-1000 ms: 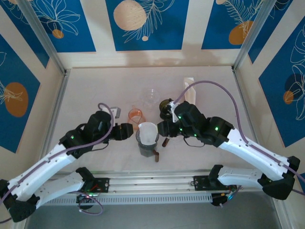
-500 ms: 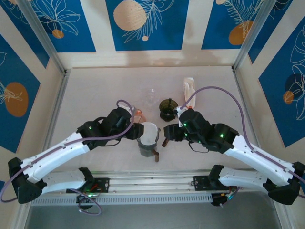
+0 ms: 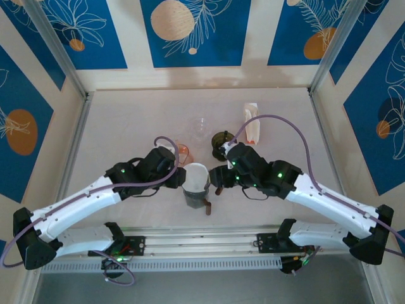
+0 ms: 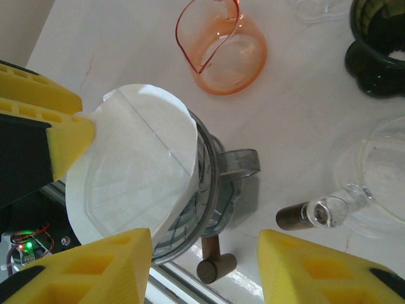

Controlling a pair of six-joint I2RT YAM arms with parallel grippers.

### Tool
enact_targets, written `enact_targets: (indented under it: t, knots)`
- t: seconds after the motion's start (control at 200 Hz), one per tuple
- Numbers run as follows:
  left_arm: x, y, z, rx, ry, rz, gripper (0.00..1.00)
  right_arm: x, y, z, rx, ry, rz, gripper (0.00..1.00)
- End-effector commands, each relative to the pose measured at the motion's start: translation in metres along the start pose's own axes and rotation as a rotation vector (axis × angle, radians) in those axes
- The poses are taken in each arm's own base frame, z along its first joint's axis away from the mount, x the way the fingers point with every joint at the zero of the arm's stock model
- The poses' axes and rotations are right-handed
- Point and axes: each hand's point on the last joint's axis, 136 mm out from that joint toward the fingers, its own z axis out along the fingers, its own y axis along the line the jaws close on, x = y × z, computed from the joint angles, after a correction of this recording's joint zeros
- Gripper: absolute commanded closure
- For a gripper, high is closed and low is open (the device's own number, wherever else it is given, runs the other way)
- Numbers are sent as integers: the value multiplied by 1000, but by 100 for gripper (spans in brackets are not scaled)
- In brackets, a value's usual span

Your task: Place the coffee filter in the dripper

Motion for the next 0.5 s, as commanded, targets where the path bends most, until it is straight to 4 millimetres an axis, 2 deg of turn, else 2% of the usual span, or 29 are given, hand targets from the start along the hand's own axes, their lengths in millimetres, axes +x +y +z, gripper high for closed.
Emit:
enact_targets:
  t: [0.0,0.24,0.495]
  knots:
    - [1,0,-2,3,-9,-13,55,-12,17,4,-37,-14,16,52]
    - [3,1,-1,8,-7,-14,54,-10,19,22,25,19,-17,58]
    - [3,-1,-1,18,-10,-16,55,-7,8,27,115,46,-54,65]
